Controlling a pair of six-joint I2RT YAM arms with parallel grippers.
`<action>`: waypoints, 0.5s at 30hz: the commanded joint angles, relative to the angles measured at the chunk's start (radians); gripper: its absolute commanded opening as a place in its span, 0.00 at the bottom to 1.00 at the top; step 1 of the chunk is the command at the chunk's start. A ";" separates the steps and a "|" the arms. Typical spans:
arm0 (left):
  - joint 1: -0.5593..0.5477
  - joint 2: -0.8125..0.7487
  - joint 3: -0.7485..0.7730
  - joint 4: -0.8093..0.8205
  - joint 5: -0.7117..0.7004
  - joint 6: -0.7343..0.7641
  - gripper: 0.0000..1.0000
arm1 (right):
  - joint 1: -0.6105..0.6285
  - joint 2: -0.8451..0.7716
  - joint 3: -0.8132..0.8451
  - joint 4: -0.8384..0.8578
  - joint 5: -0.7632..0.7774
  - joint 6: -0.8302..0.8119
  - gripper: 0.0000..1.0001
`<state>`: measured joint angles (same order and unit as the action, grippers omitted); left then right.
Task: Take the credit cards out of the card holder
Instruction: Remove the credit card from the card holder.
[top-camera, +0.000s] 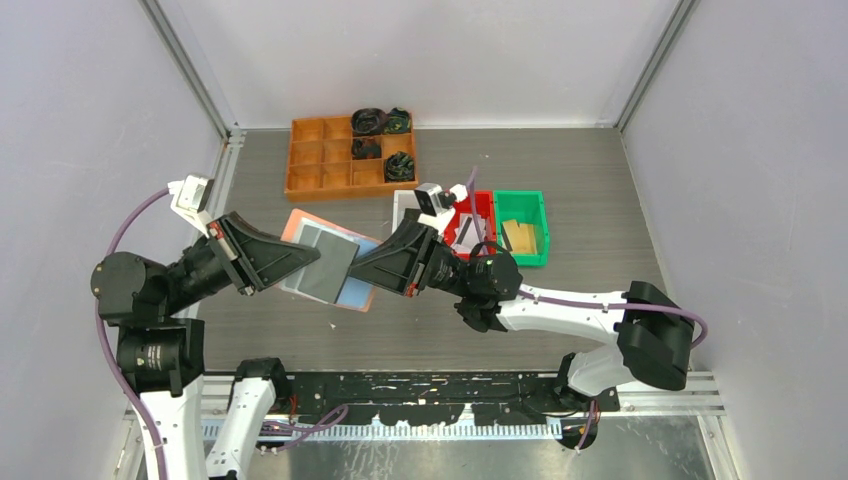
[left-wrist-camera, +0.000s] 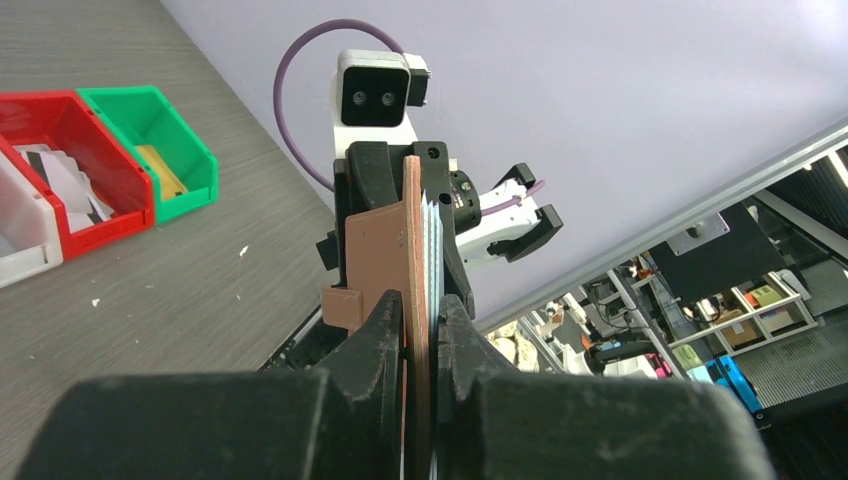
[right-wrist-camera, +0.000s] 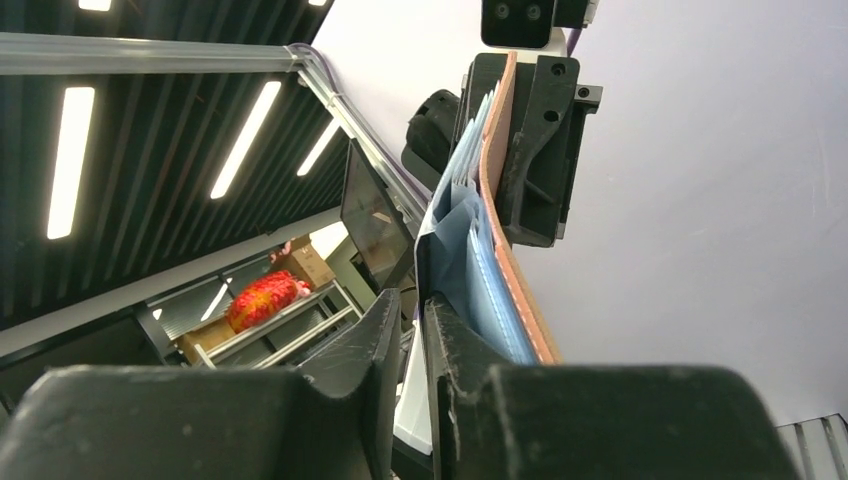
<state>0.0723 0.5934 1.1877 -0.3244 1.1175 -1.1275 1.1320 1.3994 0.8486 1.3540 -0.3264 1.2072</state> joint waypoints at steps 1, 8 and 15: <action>0.002 0.003 0.012 0.058 -0.025 -0.008 0.00 | 0.009 -0.044 0.023 0.077 -0.025 -0.001 0.21; 0.003 0.000 0.020 0.049 -0.019 0.002 0.00 | 0.009 -0.020 0.050 0.077 -0.030 0.007 0.14; 0.003 0.008 0.037 0.043 -0.020 0.006 0.00 | 0.008 -0.044 0.010 0.076 -0.010 -0.009 0.01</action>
<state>0.0723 0.5934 1.1889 -0.3248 1.1175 -1.1263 1.1324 1.3979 0.8490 1.3540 -0.3347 1.2095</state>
